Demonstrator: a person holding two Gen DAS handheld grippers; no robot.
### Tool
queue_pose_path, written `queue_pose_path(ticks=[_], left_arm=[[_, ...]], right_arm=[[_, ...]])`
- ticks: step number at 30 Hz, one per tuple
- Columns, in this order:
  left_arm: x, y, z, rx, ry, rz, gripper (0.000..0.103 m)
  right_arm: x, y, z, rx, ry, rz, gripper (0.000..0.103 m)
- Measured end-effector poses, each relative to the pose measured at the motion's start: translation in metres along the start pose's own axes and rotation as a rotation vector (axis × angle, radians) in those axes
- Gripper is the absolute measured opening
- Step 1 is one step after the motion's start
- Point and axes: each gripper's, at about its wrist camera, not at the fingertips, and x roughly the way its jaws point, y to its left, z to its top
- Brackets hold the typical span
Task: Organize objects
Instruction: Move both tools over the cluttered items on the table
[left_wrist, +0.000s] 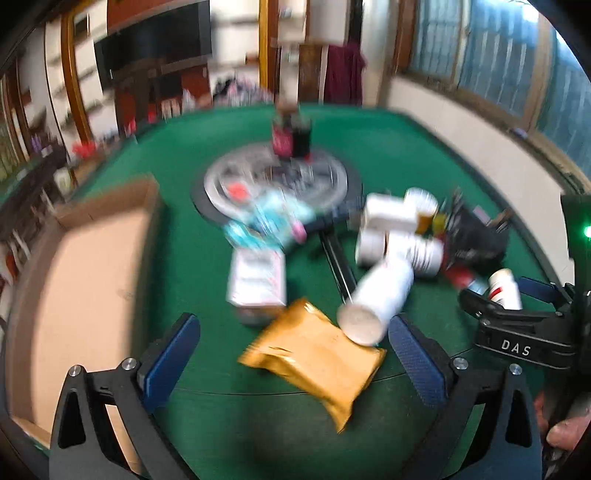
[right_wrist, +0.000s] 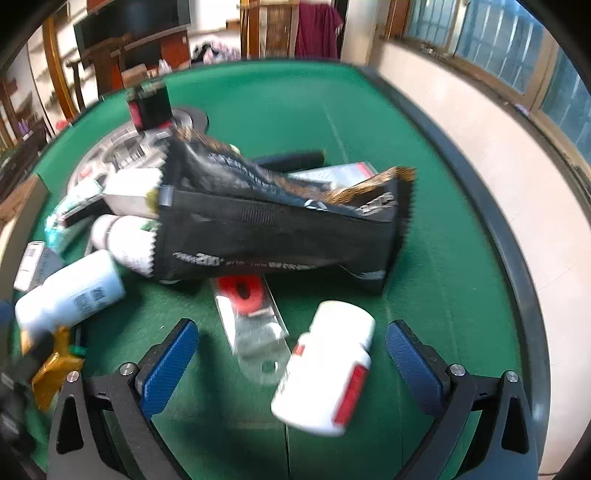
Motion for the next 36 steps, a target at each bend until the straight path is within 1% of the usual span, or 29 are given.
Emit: queue_pose_path(ticks=[2, 5, 7, 8, 9, 10, 11, 12, 14, 17, 18, 19, 22, 23, 25, 27, 28, 29, 31, 32, 34, 36], left_arm=[[-0.025, 0.011, 0.002, -0.003, -0.062, -0.010, 0.102], [-0.050, 0.023, 0.003, -0.001, -0.122, -0.009, 0.102], [-0.057, 0.029, 0.004, -0.003, -0.109, 0.005, 0.102], [-0.059, 0.031, 0.005, -0.017, -0.080, 0.010, 0.102], [-0.062, 0.030, 0.006, -0.036, -0.057, -0.005, 0.102], [-0.068, 0.031, 0.008, -0.049, -0.046, -0.032, 0.102], [-0.076, 0.026, 0.012, -0.060, -0.030, -0.076, 0.102], [-0.087, 0.018, 0.017, -0.057, -0.011, -0.116, 0.102], [-0.114, -0.005, 0.027, -0.018, -0.008, -0.190, 0.102], [-0.177, -0.055, 0.047, 0.116, -0.054, -0.294, 0.102], [-0.203, -0.076, 0.052, 0.181, -0.076, -0.335, 0.102], [-0.219, -0.091, 0.054, 0.234, -0.093, -0.355, 0.102], [-0.270, -0.141, 0.050, 0.434, -0.153, -0.377, 0.103], [-0.280, -0.152, 0.048, 0.480, -0.162, -0.393, 0.103], [-0.297, -0.163, 0.045, 0.532, -0.183, -0.404, 0.103], [-0.299, -0.162, 0.046, 0.544, -0.196, -0.392, 0.103], [-0.294, -0.158, 0.048, 0.528, -0.176, -0.385, 0.103], [-0.287, -0.150, 0.052, 0.491, -0.136, -0.399, 0.103], [-0.282, -0.138, 0.056, 0.428, -0.097, -0.413, 0.103], [-0.280, -0.132, 0.059, 0.402, -0.099, -0.399, 0.103], [-0.281, -0.125, 0.057, 0.404, -0.115, -0.382, 0.103], [-0.277, -0.114, 0.054, 0.418, -0.168, -0.366, 0.103]], right_arm=[[-0.017, 0.001, -0.004, -0.004, -0.074, -0.015, 0.103], [-0.057, -0.005, -0.007, 0.007, -0.212, -0.031, 0.103], [-0.092, -0.010, -0.004, 0.030, -0.335, -0.039, 0.103], [-0.101, -0.011, 0.000, 0.034, -0.376, -0.048, 0.103], [-0.106, -0.003, 0.006, 0.026, -0.418, -0.064, 0.103], [-0.103, 0.002, 0.012, -0.002, -0.409, -0.077, 0.103], [-0.098, 0.005, 0.016, -0.025, -0.377, -0.076, 0.103], [-0.089, 0.008, 0.021, -0.050, -0.316, -0.064, 0.103], [-0.081, 0.003, 0.015, -0.025, -0.284, -0.031, 0.103], [-0.069, -0.011, 0.004, 0.037, -0.243, 0.006, 0.103], [-0.065, -0.014, -0.001, 0.049, -0.232, 0.003, 0.103], [-0.062, -0.016, -0.004, 0.055, -0.224, -0.005, 0.103], [-0.062, -0.023, -0.008, 0.069, -0.222, -0.051, 0.103], [-0.065, -0.025, -0.010, 0.077, -0.229, -0.065, 0.103], [-0.069, -0.028, -0.010, 0.097, -0.234, -0.072, 0.103], [-0.072, -0.031, -0.007, 0.103, -0.226, -0.064, 0.103], [-0.072, -0.032, -0.007, 0.104, -0.223, -0.063, 0.103], [-0.072, -0.031, -0.006, 0.105, -0.222, -0.063, 0.103], [-0.073, -0.030, -0.004, 0.106, -0.225, -0.064, 0.103], [-0.074, -0.030, -0.003, 0.105, -0.228, -0.066, 0.103], [-0.076, -0.030, 0.000, 0.109, -0.231, -0.060, 0.103], [-0.081, -0.031, 0.004, 0.125, -0.233, -0.045, 0.103]])
